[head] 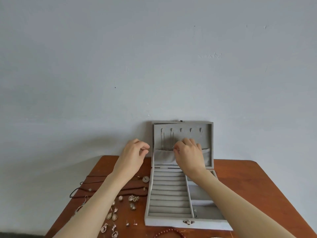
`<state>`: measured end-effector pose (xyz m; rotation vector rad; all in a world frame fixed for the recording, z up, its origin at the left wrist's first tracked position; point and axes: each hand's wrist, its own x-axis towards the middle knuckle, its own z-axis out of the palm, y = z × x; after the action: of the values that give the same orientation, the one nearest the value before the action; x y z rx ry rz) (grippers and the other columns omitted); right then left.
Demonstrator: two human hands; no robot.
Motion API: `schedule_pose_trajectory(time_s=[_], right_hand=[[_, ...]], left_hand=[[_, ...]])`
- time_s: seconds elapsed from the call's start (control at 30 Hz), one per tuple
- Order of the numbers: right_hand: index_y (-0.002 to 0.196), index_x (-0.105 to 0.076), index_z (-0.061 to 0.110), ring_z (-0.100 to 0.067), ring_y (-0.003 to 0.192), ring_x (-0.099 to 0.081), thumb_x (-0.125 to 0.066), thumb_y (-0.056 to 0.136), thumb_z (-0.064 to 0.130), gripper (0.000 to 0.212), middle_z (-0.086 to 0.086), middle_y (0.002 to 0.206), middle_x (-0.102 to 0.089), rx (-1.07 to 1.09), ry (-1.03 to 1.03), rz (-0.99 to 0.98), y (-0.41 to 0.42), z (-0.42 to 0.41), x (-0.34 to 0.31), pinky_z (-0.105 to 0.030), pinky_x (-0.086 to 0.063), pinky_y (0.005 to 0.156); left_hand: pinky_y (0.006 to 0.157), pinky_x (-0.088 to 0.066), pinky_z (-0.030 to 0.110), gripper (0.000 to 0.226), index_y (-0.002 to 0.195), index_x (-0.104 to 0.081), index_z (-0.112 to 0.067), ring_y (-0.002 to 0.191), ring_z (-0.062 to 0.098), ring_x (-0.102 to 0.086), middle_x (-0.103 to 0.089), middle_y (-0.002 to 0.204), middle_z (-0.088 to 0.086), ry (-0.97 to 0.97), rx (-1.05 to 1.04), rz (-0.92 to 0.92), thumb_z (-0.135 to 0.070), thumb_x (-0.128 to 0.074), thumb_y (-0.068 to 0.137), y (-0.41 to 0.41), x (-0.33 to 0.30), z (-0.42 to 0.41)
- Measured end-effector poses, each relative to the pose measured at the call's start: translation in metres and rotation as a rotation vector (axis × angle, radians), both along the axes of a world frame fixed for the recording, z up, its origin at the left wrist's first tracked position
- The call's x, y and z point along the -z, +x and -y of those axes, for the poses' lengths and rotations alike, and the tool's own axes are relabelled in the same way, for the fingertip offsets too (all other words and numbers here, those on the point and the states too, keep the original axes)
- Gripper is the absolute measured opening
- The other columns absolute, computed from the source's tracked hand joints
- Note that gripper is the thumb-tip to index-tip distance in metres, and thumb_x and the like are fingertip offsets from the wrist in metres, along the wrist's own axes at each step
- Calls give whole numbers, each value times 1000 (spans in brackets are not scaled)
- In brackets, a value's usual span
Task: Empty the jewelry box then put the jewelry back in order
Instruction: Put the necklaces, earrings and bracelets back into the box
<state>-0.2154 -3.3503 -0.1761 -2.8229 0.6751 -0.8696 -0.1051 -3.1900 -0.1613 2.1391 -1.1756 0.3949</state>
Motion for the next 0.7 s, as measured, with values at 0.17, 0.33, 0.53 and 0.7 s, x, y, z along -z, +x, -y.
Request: schedule_pose_trajectory(time_s=[0.17,0.33,0.53,0.7], right_hand=[[108,-58,13,-21,101,-52,-40,96,22,24,-3,108,-58,-169,15,4,5,-40,-6,-32,-42,87],[114,-56,8,-27,104,-55,-43,95,17,25,-9,114,-56,-319,67,-154,27,-84,-6,-35,-47,83],[110,-56,2,-31,113,-48,-45,93,11,22,-15,119,-50,-273,-9,-475,57,-107,13,-35,-40,91],[111,-56,3,-32,111,-49,-48,90,7,22,-16,118,-54,-182,-141,-603,66,-112,20,-37,-41,90]], left_hand=[[72,-36,7,19,107,-66,-20,84,0,-54,-58,91,-12,118,14,-97,-19,-58,89,9,11,-41],[72,-34,10,16,100,-68,-23,89,4,-54,-57,89,-15,184,-37,-123,-19,-61,87,27,31,-73],[97,-35,28,33,122,-57,-23,115,12,-42,-52,119,-6,329,-59,-113,-24,-58,89,47,53,-86],[102,-33,33,35,126,-54,-24,120,14,-37,-49,125,-5,368,-32,-151,-26,-55,91,48,62,-85]])
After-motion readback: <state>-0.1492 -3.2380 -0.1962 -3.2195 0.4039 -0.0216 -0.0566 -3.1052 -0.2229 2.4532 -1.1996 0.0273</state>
